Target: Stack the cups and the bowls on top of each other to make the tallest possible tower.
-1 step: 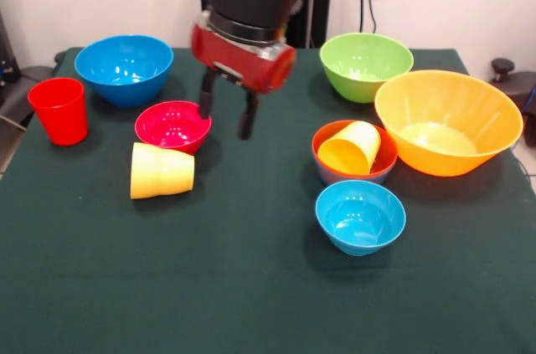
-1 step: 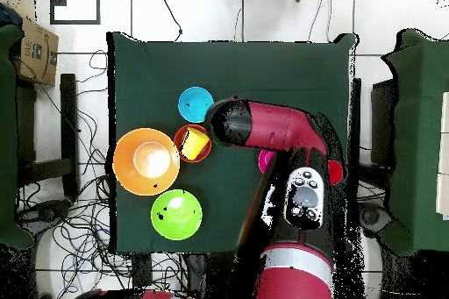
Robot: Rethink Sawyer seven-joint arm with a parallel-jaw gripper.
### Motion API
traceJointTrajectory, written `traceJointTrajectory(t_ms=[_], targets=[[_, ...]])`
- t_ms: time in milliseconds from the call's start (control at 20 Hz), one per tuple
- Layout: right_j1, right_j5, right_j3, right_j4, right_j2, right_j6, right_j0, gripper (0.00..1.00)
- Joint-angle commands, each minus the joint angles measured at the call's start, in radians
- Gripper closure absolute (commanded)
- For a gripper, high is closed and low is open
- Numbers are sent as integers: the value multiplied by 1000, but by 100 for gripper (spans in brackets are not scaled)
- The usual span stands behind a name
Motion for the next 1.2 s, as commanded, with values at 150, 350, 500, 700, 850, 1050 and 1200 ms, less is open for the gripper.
traceJointTrajectory(t_ms=[150, 350, 500, 700, 850, 1050, 1200], targets=[[56, -112, 31, -30, 56, 87, 70, 0], [57, -110, 31, -16, 50, 90, 83, 0], [66, -119, 31, -6, 40, 109, 100, 0], [76, -125, 29, 3, 27, 127, 120, 0], [81, -134, 32, 5, 28, 124, 120, 0], [73, -137, 60, 7, 38, 118, 125, 0], [57, -138, 98, 19, 47, 135, 139, 0]])
